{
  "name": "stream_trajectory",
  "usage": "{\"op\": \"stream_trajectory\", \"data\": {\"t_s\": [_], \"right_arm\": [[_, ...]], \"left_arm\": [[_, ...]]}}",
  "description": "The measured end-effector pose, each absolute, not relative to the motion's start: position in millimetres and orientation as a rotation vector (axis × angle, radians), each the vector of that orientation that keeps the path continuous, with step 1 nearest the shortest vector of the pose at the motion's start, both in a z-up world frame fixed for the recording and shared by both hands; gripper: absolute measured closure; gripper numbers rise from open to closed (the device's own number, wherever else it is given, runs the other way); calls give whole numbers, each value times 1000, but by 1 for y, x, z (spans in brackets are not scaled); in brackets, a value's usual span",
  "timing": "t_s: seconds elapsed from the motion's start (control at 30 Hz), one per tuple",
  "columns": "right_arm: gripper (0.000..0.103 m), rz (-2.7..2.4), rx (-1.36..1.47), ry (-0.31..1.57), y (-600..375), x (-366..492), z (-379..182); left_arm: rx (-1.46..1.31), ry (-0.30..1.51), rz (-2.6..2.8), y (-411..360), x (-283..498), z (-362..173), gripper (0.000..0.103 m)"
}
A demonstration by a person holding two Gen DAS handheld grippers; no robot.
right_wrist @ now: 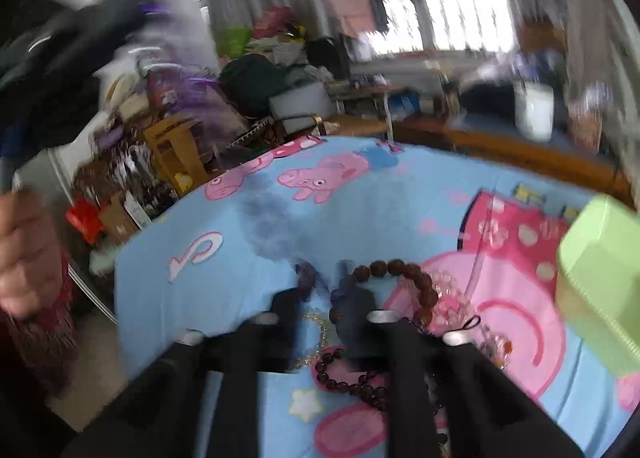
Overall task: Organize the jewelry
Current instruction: 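Lift the necklace, carry it over the green basket, open the right tool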
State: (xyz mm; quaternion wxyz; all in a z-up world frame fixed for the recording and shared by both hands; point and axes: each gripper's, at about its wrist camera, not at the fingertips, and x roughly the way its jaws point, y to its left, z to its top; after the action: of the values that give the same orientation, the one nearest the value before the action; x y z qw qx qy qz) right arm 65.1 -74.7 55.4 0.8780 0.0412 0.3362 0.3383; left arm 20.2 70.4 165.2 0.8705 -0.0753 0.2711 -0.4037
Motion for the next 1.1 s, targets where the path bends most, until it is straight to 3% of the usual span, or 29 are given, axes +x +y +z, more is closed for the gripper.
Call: {"op": "stream_trajectory", "data": {"t_s": [0.33,0.67,1.1], "right_arm": [[103,634,234,614,-169,70,133],[103,442,201,554,-256,85,214],[103,295,81,882,-294,140,164]], "left_arm": [[-136,518,-900,31,42,193,98],[-148,514,-968,-54,94,204,98],[-112,723,-984,-156,160,123,98]]}}
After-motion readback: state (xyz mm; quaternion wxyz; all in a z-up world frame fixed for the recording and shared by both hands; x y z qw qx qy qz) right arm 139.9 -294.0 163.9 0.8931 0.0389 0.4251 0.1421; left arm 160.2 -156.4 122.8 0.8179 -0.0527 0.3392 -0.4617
